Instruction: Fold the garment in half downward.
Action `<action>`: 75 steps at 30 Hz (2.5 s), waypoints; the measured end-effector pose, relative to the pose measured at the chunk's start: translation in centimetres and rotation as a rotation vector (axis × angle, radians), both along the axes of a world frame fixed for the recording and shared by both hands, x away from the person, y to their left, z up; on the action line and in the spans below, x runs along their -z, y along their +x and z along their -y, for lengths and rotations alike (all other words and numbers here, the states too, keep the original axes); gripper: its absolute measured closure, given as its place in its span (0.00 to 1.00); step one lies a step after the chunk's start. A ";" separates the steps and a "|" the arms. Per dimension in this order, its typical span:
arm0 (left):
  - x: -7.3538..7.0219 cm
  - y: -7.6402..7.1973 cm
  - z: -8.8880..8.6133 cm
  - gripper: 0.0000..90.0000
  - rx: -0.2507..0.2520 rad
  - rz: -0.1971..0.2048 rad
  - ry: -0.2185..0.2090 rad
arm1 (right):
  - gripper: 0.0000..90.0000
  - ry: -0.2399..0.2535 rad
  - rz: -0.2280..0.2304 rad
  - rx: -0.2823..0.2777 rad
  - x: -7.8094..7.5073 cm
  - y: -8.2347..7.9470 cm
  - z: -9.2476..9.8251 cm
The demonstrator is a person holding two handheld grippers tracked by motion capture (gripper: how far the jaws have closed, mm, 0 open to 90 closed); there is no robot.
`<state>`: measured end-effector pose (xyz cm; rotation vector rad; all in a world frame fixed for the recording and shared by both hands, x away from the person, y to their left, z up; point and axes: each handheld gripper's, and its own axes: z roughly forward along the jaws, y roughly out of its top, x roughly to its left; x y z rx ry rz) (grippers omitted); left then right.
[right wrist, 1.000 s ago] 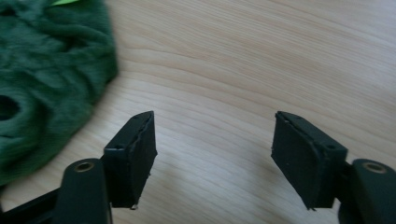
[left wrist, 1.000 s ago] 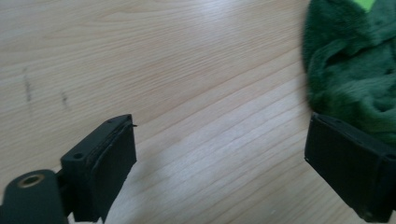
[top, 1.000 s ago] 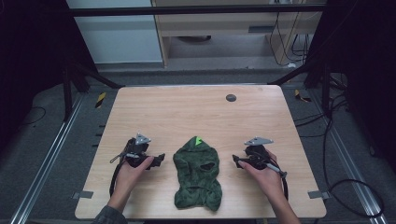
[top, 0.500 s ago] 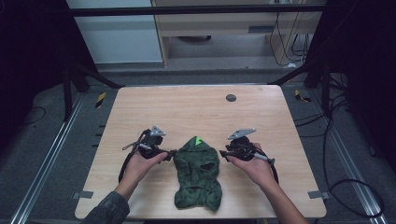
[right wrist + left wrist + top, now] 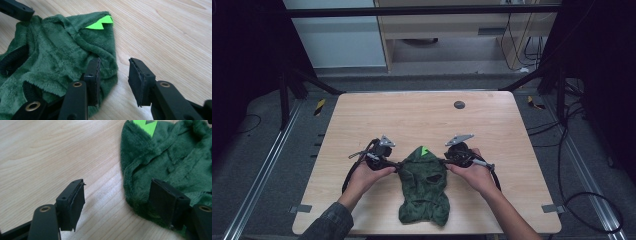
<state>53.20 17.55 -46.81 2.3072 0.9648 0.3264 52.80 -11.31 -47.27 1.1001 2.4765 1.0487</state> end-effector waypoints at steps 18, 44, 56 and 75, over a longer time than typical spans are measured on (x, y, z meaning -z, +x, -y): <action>1.8 0.8 0.3 0.40 0.015 -0.052 -0.017 | 0.62 -0.059 -0.053 -0.037 1.7 0.3 -1.5; 0.7 0.0 0.8 0.94 0.109 -0.068 -0.041 | 0.95 -0.057 -0.045 -0.086 0.1 -0.2 -1.6; -1.7 -0.3 1.2 0.95 0.128 -0.012 -0.014 | 0.95 -0.040 0.008 -0.100 -2.7 -0.4 -1.2; -4.9 0.1 1.5 0.95 0.138 0.051 -0.003 | 0.95 -0.035 0.062 -0.099 -5.7 0.3 -0.8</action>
